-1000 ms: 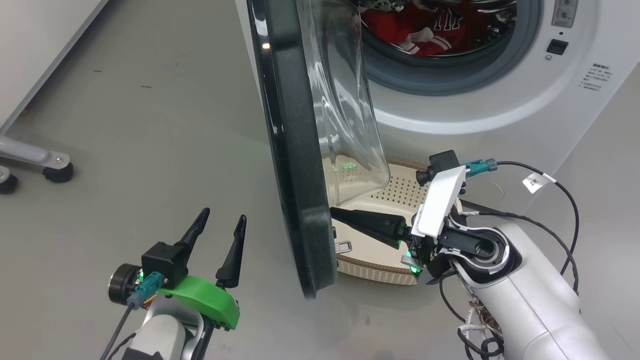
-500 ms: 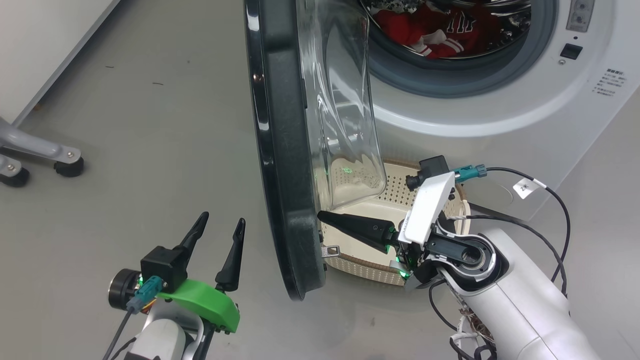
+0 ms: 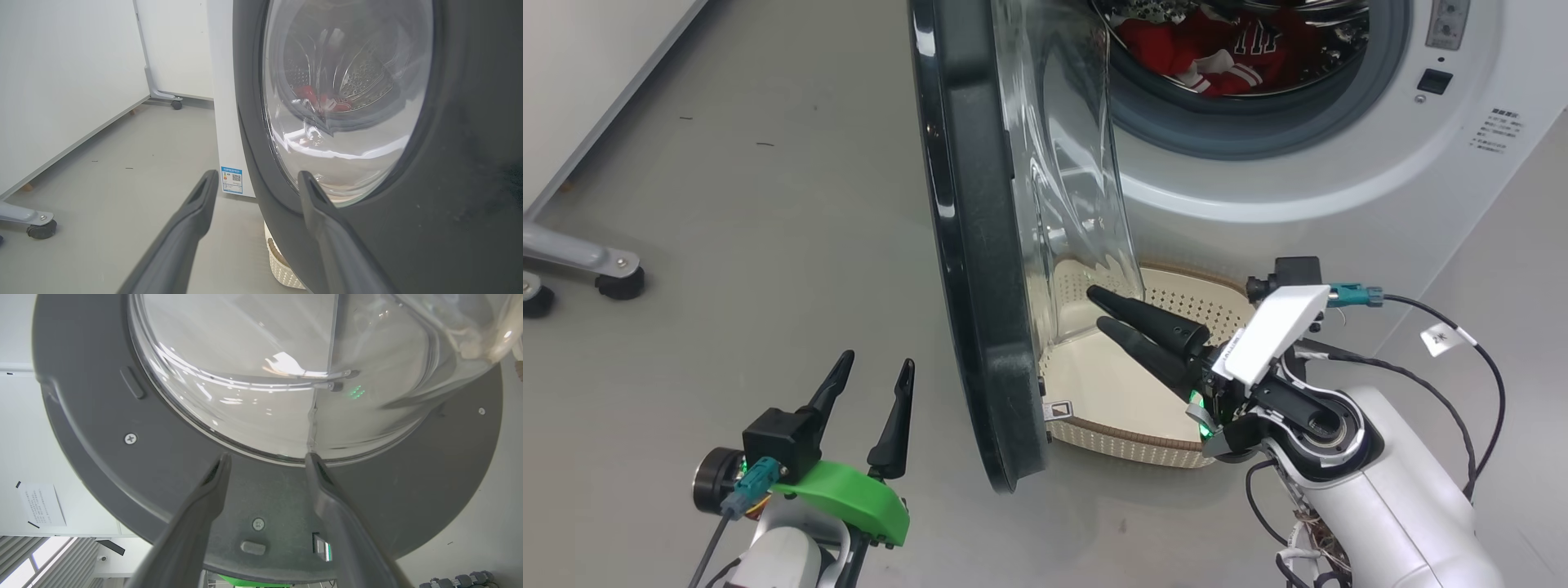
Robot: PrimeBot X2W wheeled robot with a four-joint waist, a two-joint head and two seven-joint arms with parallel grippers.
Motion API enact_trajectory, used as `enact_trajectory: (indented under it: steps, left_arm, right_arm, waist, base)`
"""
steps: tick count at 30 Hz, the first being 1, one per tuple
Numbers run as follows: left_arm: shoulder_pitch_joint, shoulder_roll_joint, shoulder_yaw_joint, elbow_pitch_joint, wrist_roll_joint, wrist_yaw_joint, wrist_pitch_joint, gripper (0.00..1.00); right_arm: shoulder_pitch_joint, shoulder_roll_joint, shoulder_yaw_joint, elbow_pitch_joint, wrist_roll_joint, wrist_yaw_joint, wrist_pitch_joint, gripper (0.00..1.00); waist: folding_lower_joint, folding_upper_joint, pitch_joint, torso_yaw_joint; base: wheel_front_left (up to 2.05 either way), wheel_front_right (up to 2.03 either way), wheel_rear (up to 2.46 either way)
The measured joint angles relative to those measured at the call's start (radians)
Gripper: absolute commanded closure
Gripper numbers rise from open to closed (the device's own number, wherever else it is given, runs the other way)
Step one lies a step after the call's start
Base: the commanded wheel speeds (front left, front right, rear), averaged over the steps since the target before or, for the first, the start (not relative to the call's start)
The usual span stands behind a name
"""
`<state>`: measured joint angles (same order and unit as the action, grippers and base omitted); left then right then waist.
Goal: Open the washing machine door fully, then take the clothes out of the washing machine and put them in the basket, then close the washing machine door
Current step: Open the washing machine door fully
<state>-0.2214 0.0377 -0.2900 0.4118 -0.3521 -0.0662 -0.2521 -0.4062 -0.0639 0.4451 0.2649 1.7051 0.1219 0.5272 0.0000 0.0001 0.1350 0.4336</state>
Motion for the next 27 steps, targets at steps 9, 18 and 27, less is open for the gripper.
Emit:
enact_trajectory:
  steps: [9, 18, 27]
  left_arm:
    - [0.002, 0.0, 0.001, -0.003, 0.0, 0.001, 0.0, 0.0]
    - [0.008, 0.0, 0.003, -0.005, -0.008, 0.001, 0.0, 0.0]
    - [0.012, 0.0, 0.012, -0.007, -0.009, 0.008, 0.0, 0.0]
  right_arm:
    - [0.092, -0.054, -0.085, -0.039, -0.105, 0.0, -0.152, 0.0]
    - [0.186, -0.142, -0.109, -0.042, -0.323, 0.0, -0.341, 0.0]
    - [0.211, -0.221, -0.111, -0.024, -0.628, 0.0, -0.594, 0.0]
  waist:
    - [0.0, 0.0, 0.003, -0.017]
    - [0.0, 0.0, -0.001, -0.024]
    - [0.0, 0.0, -0.007, -0.033]
  base:
    - [0.0, 0.0, 0.0]
    - [0.0, 0.0, 0.0]
    - [0.0, 0.0, 0.0]
